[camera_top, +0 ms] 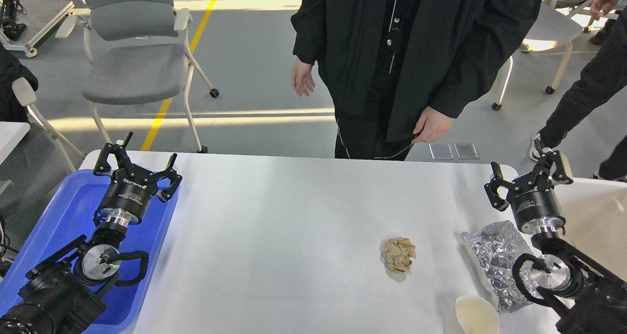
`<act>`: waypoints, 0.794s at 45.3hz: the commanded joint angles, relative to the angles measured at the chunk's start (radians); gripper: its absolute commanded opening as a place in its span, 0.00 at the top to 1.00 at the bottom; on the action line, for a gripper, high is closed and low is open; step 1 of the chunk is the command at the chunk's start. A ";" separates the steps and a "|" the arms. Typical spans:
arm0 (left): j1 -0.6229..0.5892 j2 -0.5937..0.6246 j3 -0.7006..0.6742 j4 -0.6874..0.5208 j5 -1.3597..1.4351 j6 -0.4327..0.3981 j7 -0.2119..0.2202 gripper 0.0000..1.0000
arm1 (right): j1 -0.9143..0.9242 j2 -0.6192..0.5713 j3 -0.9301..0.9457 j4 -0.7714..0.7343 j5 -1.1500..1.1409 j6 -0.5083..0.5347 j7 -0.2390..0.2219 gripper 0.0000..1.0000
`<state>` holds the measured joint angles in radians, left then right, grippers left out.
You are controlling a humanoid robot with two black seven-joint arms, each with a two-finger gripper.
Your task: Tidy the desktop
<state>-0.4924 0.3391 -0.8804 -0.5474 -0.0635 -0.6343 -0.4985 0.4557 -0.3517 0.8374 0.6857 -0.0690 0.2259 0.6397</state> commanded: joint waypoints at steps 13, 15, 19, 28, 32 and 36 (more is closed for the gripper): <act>0.000 0.000 0.000 0.000 -0.001 -0.001 0.000 0.00 | 0.001 0.000 0.000 0.002 0.000 0.001 0.000 0.00; 0.000 0.000 0.000 0.000 -0.001 -0.001 0.000 0.00 | 0.001 0.000 0.000 0.002 0.000 0.001 0.000 0.00; 0.000 0.000 0.000 0.000 0.001 -0.001 0.000 0.00 | 0.003 -0.001 0.002 0.003 0.000 0.003 0.000 0.00; 0.000 0.000 0.000 0.000 -0.001 -0.001 0.000 0.00 | 0.000 -0.009 0.002 0.011 0.000 0.006 0.000 0.00; 0.000 0.000 0.000 0.000 0.001 -0.001 0.000 0.00 | 0.000 -0.026 -0.003 0.015 0.000 0.007 -0.003 0.00; 0.000 0.000 0.000 0.000 -0.001 -0.001 0.000 0.00 | 0.001 -0.035 -0.015 0.018 0.000 0.007 -0.012 0.00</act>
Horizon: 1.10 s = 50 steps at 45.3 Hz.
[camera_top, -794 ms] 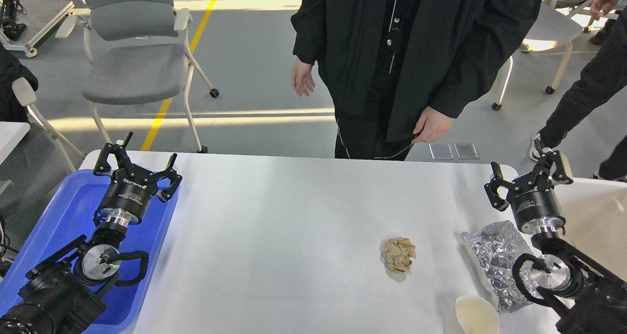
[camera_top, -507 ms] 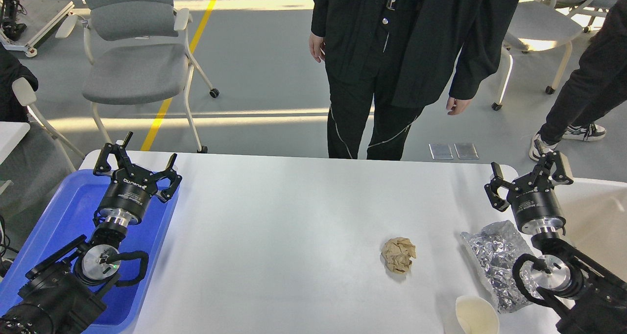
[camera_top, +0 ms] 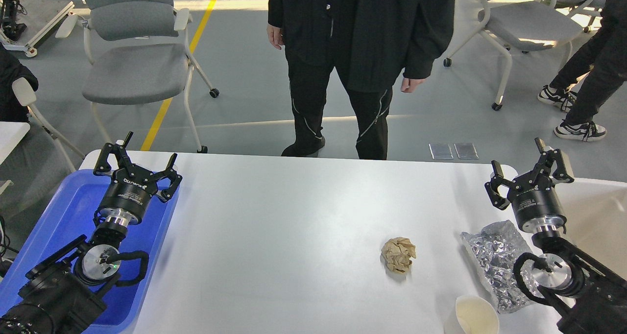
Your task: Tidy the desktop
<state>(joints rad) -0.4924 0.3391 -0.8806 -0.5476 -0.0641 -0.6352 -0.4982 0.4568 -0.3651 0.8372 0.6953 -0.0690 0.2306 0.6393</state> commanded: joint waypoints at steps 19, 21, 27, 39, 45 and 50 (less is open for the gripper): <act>0.000 0.000 0.000 0.000 0.001 0.000 0.000 0.00 | 0.003 -0.166 -0.046 0.138 0.001 -0.019 -0.141 0.00; 0.000 0.000 0.000 0.000 0.000 0.000 0.000 0.00 | 0.003 -0.186 -0.047 0.159 0.001 -0.019 -0.153 0.00; 0.000 0.000 0.000 0.000 0.000 0.000 0.000 0.00 | 0.000 -0.255 -0.113 0.253 -0.017 -0.019 -0.159 0.00; 0.000 0.000 0.000 0.000 0.001 0.000 0.000 0.00 | 0.019 -0.400 -0.227 0.414 -0.093 -0.024 -0.164 0.00; 0.000 0.000 0.000 0.000 0.000 0.000 0.000 0.00 | 0.019 -0.454 -0.271 0.484 -0.213 -0.025 -0.164 0.00; 0.000 0.000 0.000 0.000 0.001 0.000 0.000 0.00 | 0.019 -0.489 -0.322 0.501 -0.327 -0.033 -0.164 0.00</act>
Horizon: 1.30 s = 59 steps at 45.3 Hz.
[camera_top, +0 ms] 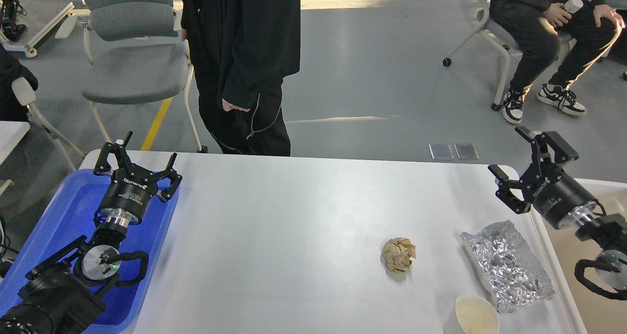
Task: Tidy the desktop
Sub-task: 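Swing the right gripper outward and down toward the paper cup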
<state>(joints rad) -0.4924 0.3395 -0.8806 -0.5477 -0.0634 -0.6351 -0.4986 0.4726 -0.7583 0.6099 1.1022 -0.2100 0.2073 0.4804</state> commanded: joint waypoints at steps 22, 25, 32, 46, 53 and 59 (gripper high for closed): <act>0.000 0.000 0.000 0.000 -0.001 0.000 0.000 0.00 | 0.040 -0.205 -0.101 0.165 -0.561 -0.054 -0.069 0.00; 0.000 0.001 0.000 0.000 -0.001 0.000 0.000 0.00 | 0.047 -0.226 -0.101 0.206 -0.597 -0.052 -0.094 0.00; 0.000 0.000 0.000 0.000 0.001 0.000 0.000 0.00 | 0.047 -0.288 -0.117 0.291 -0.683 -0.043 -0.124 0.00; 0.000 0.000 0.000 0.000 0.001 0.000 0.000 0.00 | 0.098 -0.331 -0.127 0.291 -0.950 -0.040 -0.203 0.00; 0.000 0.001 0.000 0.000 0.001 0.000 0.000 0.00 | 0.095 -0.358 -0.130 0.292 -1.111 -0.040 -0.203 0.00; 0.000 0.000 0.000 0.000 -0.001 0.000 0.000 0.00 | 0.092 -0.380 -0.160 0.309 -1.155 -0.040 -0.200 0.00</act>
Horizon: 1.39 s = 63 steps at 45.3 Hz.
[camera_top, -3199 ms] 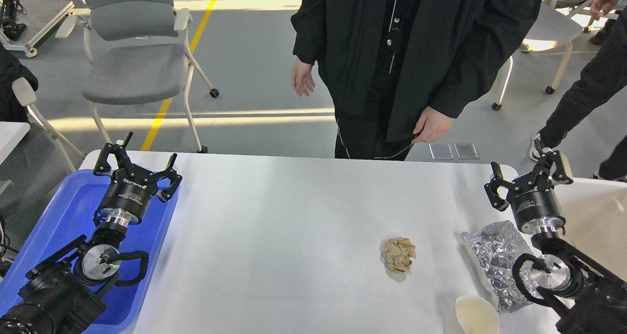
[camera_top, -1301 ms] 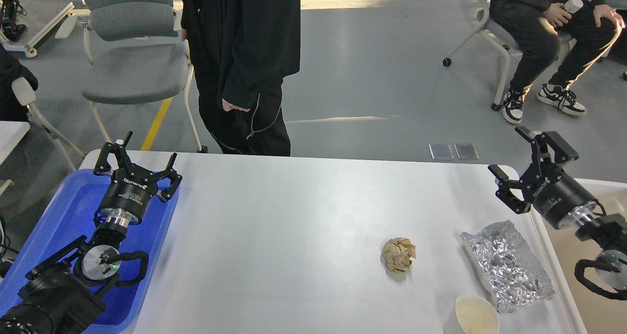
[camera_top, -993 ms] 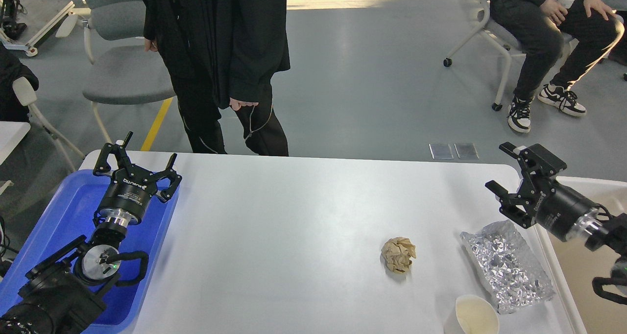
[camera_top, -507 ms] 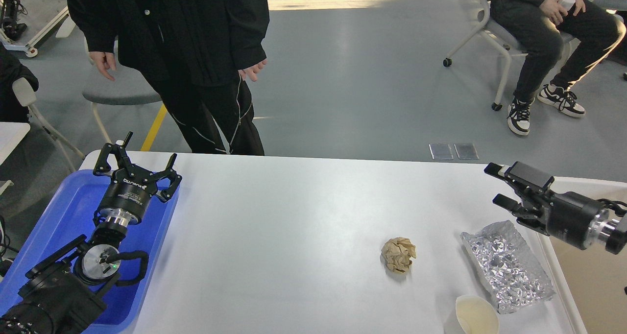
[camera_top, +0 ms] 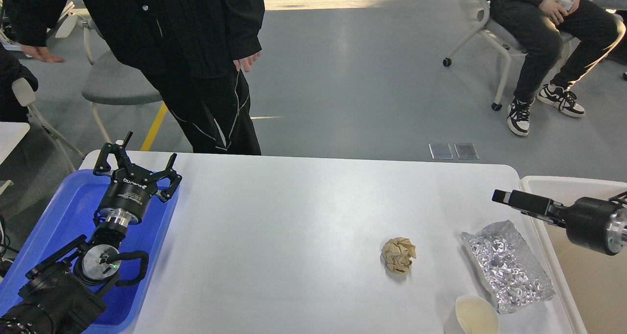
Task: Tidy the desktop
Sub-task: 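Swing the right gripper outward and down toward the paper cup, then lower the right gripper around the paper cup and close it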
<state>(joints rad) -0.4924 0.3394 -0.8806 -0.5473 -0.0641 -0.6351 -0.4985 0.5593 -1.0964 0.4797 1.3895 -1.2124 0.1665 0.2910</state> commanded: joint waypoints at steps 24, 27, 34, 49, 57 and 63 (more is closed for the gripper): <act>0.000 0.001 0.000 0.000 0.001 0.000 0.000 0.00 | -0.004 -0.126 -0.096 0.128 -0.415 -0.030 0.016 0.00; 0.000 0.000 0.000 0.000 0.000 0.000 0.000 0.00 | -0.006 -0.129 -0.099 0.140 -0.411 -0.024 0.016 0.00; 0.000 0.000 0.000 0.000 0.000 0.000 0.000 0.00 | -0.006 -0.155 -0.138 0.212 -0.403 -0.028 0.028 0.00; 0.000 0.001 0.000 0.000 0.001 0.000 0.000 0.00 | -0.025 -0.152 -0.161 0.296 -0.323 -0.031 0.040 0.00; 0.000 0.001 0.000 0.000 0.000 -0.002 0.000 0.00 | -0.084 -0.122 -0.156 0.293 -0.311 -0.021 -0.168 0.00; 0.000 0.000 0.002 0.000 0.000 0.000 0.000 0.00 | -0.099 -0.120 -0.147 0.299 -0.305 -0.021 -0.161 0.00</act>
<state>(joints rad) -0.4924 0.3394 -0.8807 -0.5476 -0.0637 -0.6351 -0.4985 0.4999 -1.2307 0.3268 1.6711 -1.5333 0.1429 0.2123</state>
